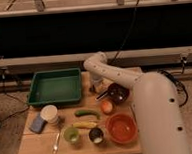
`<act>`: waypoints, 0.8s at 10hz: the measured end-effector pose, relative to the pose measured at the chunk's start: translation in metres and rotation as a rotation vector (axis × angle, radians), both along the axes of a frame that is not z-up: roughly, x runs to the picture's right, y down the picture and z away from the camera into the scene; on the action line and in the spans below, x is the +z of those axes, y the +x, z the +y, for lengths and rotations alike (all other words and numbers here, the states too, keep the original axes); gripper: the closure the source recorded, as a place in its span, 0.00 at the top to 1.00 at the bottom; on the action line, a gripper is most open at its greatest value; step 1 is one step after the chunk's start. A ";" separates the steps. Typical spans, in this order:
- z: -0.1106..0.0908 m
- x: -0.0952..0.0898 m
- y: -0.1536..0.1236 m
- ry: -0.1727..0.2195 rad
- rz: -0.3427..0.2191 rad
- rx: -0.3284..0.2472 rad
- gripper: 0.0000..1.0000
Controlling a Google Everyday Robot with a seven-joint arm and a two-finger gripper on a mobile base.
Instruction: Place grapes in metal cup
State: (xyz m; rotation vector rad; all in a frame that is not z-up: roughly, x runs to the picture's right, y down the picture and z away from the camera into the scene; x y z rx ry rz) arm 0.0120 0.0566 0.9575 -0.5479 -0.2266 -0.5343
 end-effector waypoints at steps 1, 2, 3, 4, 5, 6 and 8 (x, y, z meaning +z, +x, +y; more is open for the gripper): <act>-0.003 -0.010 0.011 0.007 -0.006 0.018 0.02; -0.004 -0.015 0.018 0.012 -0.007 0.024 0.00; -0.008 -0.026 0.026 0.026 -0.020 0.047 0.00; -0.013 -0.036 0.030 0.037 -0.033 0.065 0.00; -0.018 -0.044 0.034 0.048 -0.044 0.082 0.00; -0.022 -0.051 0.036 0.058 -0.055 0.093 0.00; -0.028 -0.061 0.035 0.073 -0.075 0.107 0.00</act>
